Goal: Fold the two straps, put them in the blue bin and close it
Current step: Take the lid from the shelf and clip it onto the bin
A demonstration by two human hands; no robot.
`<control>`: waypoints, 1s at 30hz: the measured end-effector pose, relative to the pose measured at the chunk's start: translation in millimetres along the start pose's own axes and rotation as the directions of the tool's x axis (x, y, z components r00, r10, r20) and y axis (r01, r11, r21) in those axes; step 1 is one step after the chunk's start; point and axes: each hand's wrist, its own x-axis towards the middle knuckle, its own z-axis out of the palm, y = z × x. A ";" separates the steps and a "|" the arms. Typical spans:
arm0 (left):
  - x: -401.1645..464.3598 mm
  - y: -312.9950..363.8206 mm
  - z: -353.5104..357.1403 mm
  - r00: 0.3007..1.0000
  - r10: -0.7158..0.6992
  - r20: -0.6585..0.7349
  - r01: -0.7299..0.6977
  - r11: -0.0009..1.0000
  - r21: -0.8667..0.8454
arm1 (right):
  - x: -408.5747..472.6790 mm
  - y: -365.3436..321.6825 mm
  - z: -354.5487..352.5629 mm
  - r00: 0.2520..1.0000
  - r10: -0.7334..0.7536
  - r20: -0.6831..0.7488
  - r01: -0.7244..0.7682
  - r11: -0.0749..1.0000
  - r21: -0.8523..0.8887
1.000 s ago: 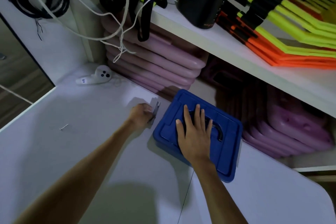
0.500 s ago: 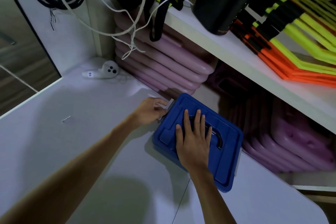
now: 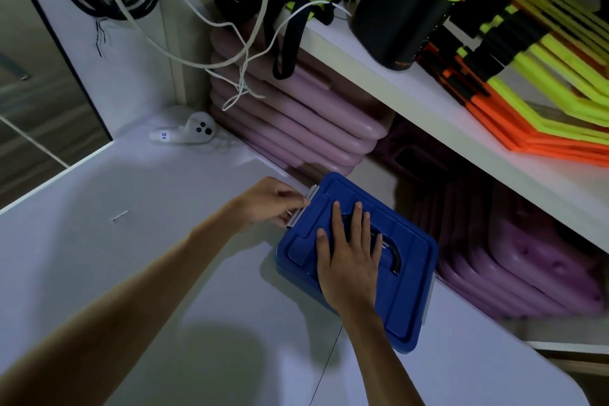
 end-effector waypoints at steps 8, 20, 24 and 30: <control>2.1 22.3 0.1 0.996 -0.078 0.044 0.069 0.983 0.172 | 0.7 -0.9 0.0 1.000 0.010 0.012 -0.010 1.000 -0.013; 6.1 28.5 24.5 0.981 0.068 -0.180 0.054 0.801 0.597 | 1.7 -0.8 -0.1 0.999 0.019 0.026 -0.020 1.000 0.016; 2.1 30.5 37.9 0.971 0.135 -0.196 0.054 0.674 0.737 | 1.5 0.7 1.0 1.000 0.011 0.019 -0.011 1.000 0.001; -15.8 26.8 54.4 0.948 0.256 -0.190 0.004 0.587 0.809 | 1.0 4.3 -10.1 1.000 -0.003 0.029 -0.003 0.978 0.210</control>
